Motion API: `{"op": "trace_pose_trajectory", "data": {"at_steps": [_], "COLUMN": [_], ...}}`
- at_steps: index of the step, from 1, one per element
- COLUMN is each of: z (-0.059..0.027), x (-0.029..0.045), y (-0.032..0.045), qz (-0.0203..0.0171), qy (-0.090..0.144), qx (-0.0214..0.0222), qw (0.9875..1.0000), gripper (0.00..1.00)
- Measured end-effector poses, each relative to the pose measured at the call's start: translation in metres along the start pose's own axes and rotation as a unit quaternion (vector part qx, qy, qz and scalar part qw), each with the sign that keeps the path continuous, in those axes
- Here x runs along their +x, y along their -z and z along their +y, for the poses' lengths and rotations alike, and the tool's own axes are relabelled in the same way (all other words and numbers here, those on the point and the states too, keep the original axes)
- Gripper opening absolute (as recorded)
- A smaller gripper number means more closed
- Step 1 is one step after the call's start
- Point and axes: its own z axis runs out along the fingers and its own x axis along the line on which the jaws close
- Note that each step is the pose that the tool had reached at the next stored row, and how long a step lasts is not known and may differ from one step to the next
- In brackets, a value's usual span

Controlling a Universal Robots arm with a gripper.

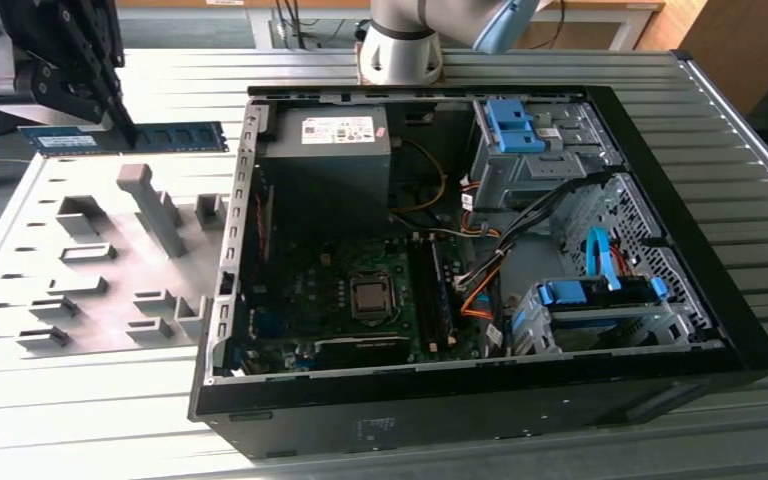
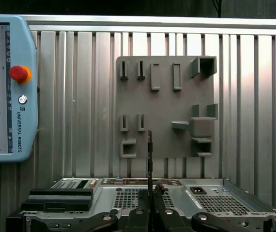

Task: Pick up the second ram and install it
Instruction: 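Pick up the second ram and move it above second insertion slot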

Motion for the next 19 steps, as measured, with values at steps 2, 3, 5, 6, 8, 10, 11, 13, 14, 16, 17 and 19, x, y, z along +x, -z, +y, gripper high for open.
{"op": "trace_pose_trajectory", "data": {"at_steps": [2,3,5,6,8,10,11,13,14,16,17,19], "z": [-0.002,-0.003,-0.005,-0.0059,-0.0079,-0.0099,-0.0109,-0.013,-0.0141,-0.0165,-0.018,-0.0209], "x": [0.0,0.0,0.0,0.0,0.0,-0.0001,0.0,-0.0001,-0.0001,-0.0001,-0.0001,-0.0001], "y": [0.0,0.0,0.0,0.0,0.0001,0.0,0.0,0.0001,0.0001,0.0001,0.0001,0.0001], "qz": [0.0,0.0,0.0,0.0,0.0,0.0,0.0,0.0,0.0,0.0,0.0,0.0], "qy": [0.0,0.0,0.0,0.0,0.0,0.0,0.0,0.0,0.0,0.0,0.0,0.0], "qx": [0.0,0.0,0.0,0.0,0.0,0.0,0.0,0.0,0.0,0.0,0.0,0.0], "qw": [1.0,1.0,1.0,1.0,1.0,1.0,1.0,1.0,1.0,1.0,1.0,1.0], "gripper": [0.14,0.14,0.14,0.14,0.14,0.14,0.14,0.14,0.14,0.14,0.14,0.14]}}
